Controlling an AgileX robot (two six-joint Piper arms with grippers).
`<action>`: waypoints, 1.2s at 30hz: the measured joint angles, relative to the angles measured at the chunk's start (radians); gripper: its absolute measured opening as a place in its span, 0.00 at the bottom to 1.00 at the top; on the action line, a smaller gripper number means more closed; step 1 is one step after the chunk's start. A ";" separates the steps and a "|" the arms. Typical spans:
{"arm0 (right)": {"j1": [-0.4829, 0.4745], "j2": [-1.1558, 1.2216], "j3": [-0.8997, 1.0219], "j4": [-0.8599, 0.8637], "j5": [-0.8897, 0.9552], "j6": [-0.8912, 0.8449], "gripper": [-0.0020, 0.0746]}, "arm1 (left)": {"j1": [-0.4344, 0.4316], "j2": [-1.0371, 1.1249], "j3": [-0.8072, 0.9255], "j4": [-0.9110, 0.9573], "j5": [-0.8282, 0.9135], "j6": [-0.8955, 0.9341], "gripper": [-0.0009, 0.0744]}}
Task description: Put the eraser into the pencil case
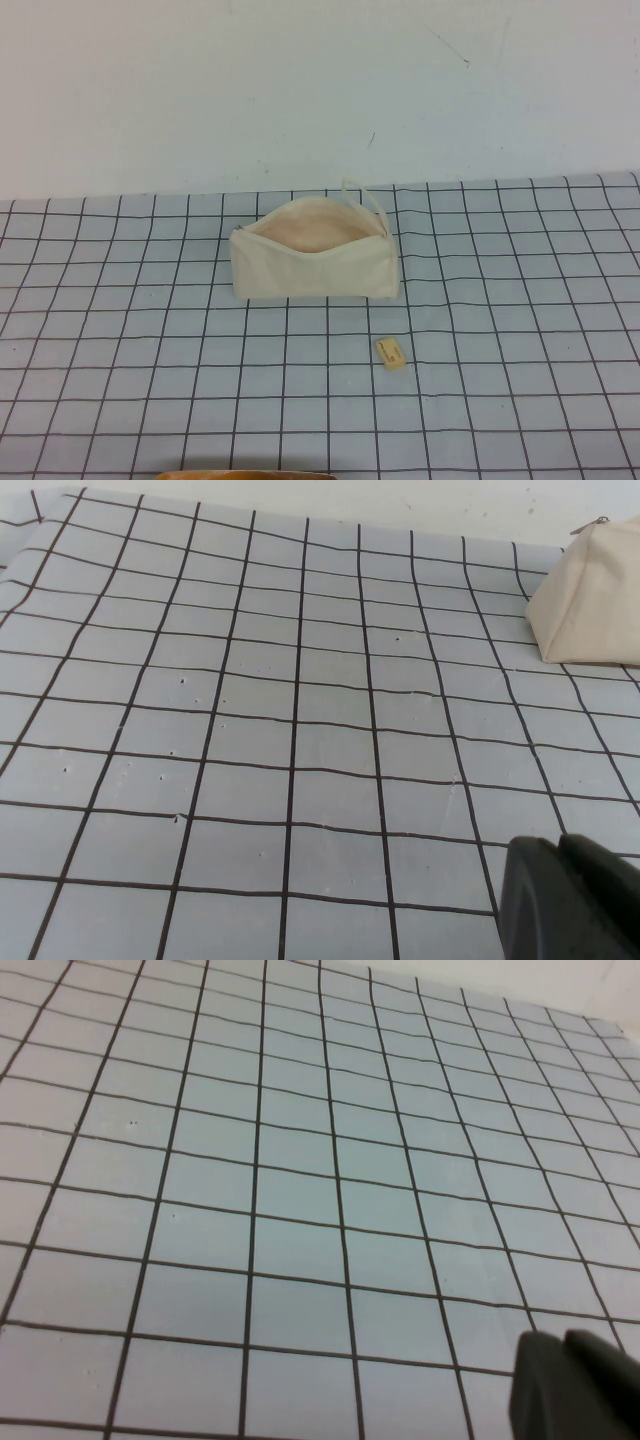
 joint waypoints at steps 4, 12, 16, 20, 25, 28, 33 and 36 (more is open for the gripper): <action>0.000 0.000 0.000 0.011 0.000 0.000 0.02 | 0.000 0.000 0.000 0.000 0.000 0.000 0.01; 0.000 0.000 0.000 0.109 0.000 0.000 0.02 | 0.000 0.000 0.000 0.000 0.000 0.000 0.01; 0.000 0.000 0.000 0.246 0.000 0.025 0.02 | 0.000 0.000 0.000 0.000 0.000 0.000 0.01; 0.000 0.000 0.002 0.525 0.004 0.137 0.02 | 0.000 0.000 0.000 0.000 0.000 0.000 0.01; 0.000 0.000 0.004 0.873 0.004 0.232 0.02 | 0.000 0.000 0.000 0.000 0.000 0.000 0.01; 0.000 0.000 0.004 0.902 -0.005 0.229 0.02 | 0.000 0.000 0.000 0.000 0.000 0.000 0.01; 0.000 0.000 0.002 0.958 0.007 0.037 0.02 | 0.000 0.000 0.000 0.000 0.000 0.000 0.01; 0.000 0.000 -0.055 0.977 0.076 -0.230 0.02 | 0.000 0.000 0.000 0.000 0.000 0.000 0.01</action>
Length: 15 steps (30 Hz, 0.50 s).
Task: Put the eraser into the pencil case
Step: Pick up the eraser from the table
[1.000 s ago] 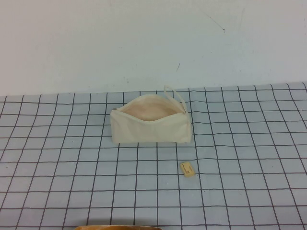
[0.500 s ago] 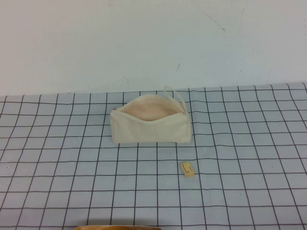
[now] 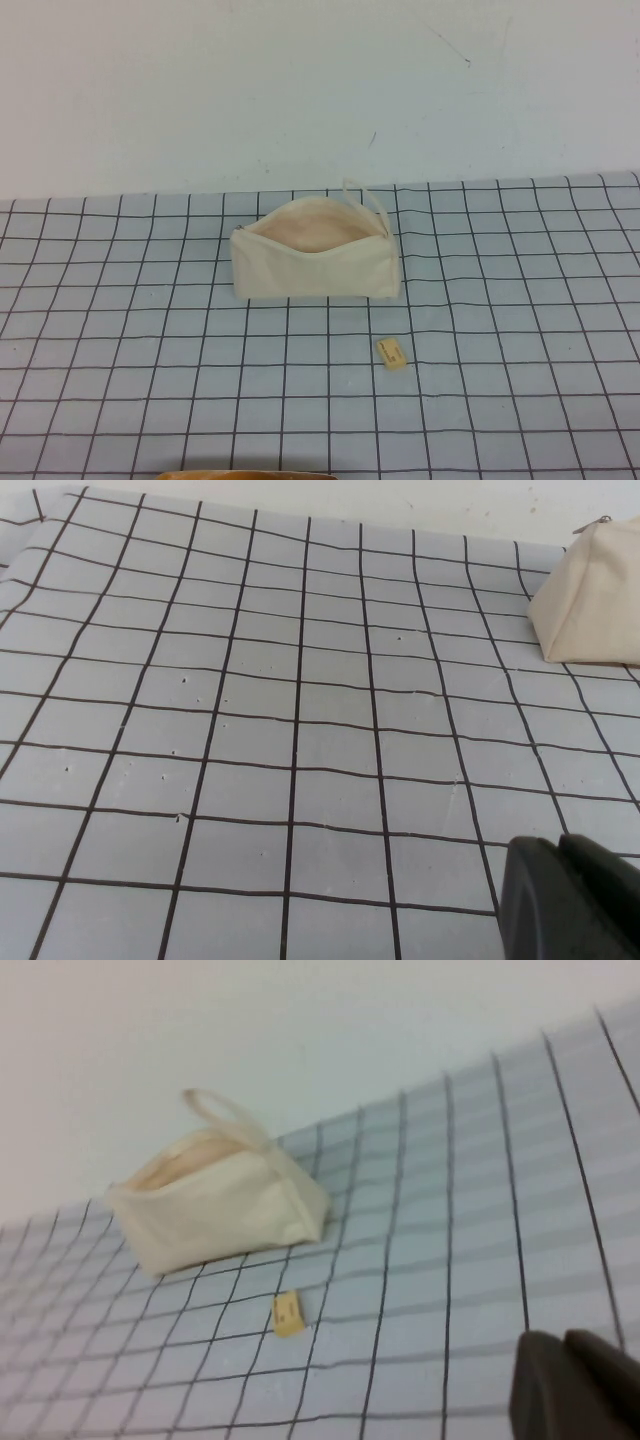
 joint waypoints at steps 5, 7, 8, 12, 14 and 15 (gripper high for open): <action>0.000 0.138 -0.224 -0.056 0.133 -0.287 0.02 | 0.000 0.000 0.000 0.000 0.000 0.000 0.01; 0.000 0.240 -0.345 -0.111 0.227 -0.350 0.02 | 0.000 0.000 0.000 0.000 0.000 0.000 0.01; 0.000 0.300 -0.397 -0.131 0.270 -0.368 0.02 | 0.000 0.000 0.000 0.000 0.000 0.000 0.01; 0.000 0.584 -0.710 -0.199 0.520 -0.412 0.02 | 0.000 0.000 -0.002 0.000 0.000 0.000 0.01; 0.000 0.680 -0.805 -0.207 0.598 -0.414 0.02 | 0.000 0.000 -0.002 0.000 0.000 0.000 0.01; 0.000 0.730 -0.851 -0.207 0.638 -0.416 0.02 | 0.000 0.000 -0.002 0.000 0.000 0.000 0.01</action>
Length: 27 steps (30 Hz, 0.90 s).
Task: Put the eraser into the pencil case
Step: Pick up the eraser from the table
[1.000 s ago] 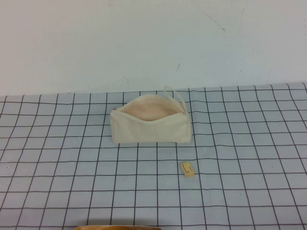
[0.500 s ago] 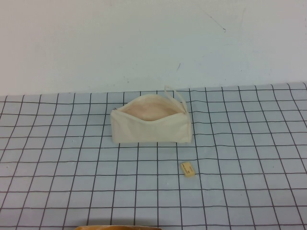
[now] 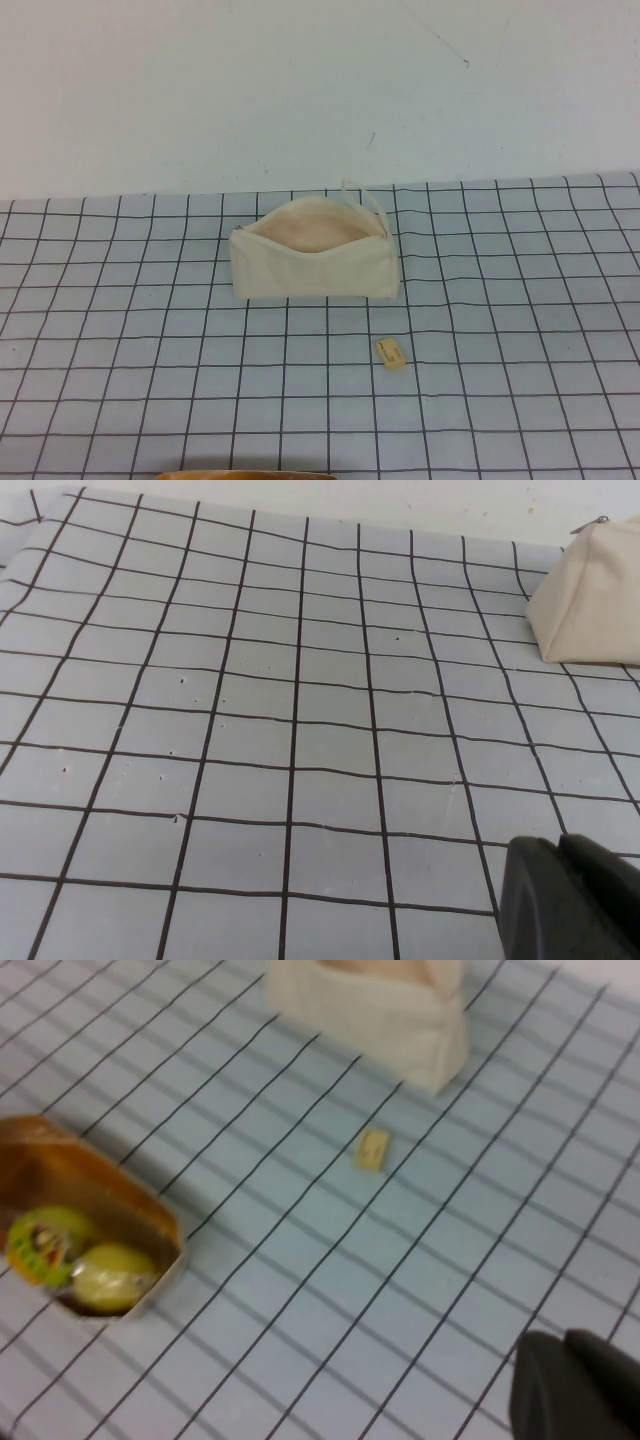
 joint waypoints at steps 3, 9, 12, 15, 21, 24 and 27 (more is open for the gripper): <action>0.000 0.133 -0.114 -0.008 0.107 -0.002 0.02 | 0.000 0.000 0.000 0.000 0.000 0.000 0.01; 0.144 0.377 -0.316 -0.152 0.143 0.060 0.02 | 0.000 0.000 0.000 0.000 0.000 0.000 0.01; 0.276 0.479 -0.391 -0.304 0.143 0.159 0.02 | 0.000 0.000 0.000 0.000 0.000 0.000 0.01; 0.421 0.590 -0.445 -0.460 0.143 0.277 0.02 | 0.000 0.000 0.000 0.000 0.000 0.000 0.01; 0.625 0.793 -0.484 -0.689 0.143 0.484 0.02 | 0.000 0.000 0.000 0.000 0.000 0.000 0.01; 0.675 0.882 -0.484 -0.702 0.136 0.524 0.02 | 0.000 0.000 0.000 0.000 0.000 0.000 0.01; 0.684 0.956 -0.485 -0.684 0.083 0.538 0.03 | 0.000 0.000 0.000 0.000 0.000 0.000 0.01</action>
